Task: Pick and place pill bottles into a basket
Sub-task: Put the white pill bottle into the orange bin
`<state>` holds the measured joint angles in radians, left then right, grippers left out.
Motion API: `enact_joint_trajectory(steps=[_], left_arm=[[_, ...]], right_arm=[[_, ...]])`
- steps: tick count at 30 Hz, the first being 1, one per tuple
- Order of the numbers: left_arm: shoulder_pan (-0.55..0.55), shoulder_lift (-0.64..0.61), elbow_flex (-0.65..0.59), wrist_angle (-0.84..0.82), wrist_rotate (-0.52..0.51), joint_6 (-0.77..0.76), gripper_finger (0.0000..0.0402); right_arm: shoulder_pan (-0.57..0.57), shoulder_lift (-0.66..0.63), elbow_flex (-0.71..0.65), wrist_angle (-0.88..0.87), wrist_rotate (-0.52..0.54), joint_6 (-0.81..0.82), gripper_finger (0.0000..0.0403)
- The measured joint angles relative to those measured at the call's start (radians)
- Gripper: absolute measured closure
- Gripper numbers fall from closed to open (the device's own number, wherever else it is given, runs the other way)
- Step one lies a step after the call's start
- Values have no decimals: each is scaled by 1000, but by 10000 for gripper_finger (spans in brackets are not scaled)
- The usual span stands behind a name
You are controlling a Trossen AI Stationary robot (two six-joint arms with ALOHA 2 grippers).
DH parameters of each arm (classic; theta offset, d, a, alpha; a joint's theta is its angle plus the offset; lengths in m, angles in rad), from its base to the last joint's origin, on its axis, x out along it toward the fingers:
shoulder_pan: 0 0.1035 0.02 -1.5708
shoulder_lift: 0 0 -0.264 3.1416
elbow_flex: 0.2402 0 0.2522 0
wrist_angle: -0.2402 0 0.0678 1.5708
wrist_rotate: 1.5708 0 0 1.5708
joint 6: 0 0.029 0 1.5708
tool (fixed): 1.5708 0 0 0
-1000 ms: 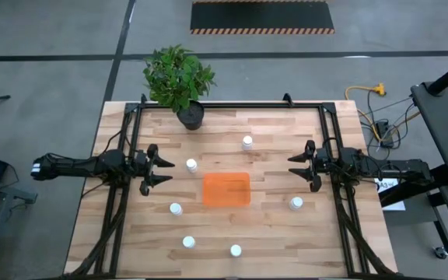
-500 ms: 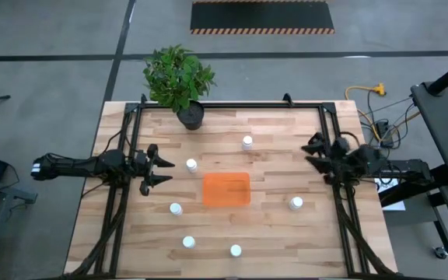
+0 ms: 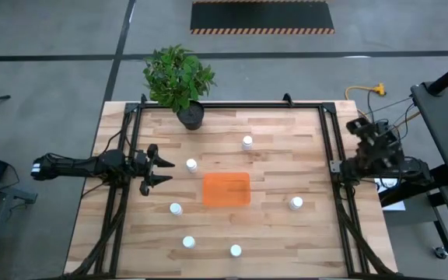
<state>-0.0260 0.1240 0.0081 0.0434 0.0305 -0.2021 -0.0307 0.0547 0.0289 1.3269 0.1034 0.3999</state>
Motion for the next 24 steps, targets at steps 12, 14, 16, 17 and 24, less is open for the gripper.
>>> enact_joint_trajectory(steps=[12, 14, 16, 17, 24], left_arm=[[0, 0, 0, 0, 0, 0, 189], [0, 0, 0, 0, 0, 0, 189], [0, 0, 0, 0, 0, 0, 189], [0, 0, 0, 0, 0, 0, 189], [0, 0, 0, 0, 0, 0, 189]], right_arm=[[0, 164, 549, -591, 54, -171, 211], [0, 213, 638, -634, 54, -225, 211], [0, 261, 714, -643, 54, -271, 211], [0, 283, 751, -643, 54, -284, 211], [0, 389, 959, -652, 53, -48, 211]])
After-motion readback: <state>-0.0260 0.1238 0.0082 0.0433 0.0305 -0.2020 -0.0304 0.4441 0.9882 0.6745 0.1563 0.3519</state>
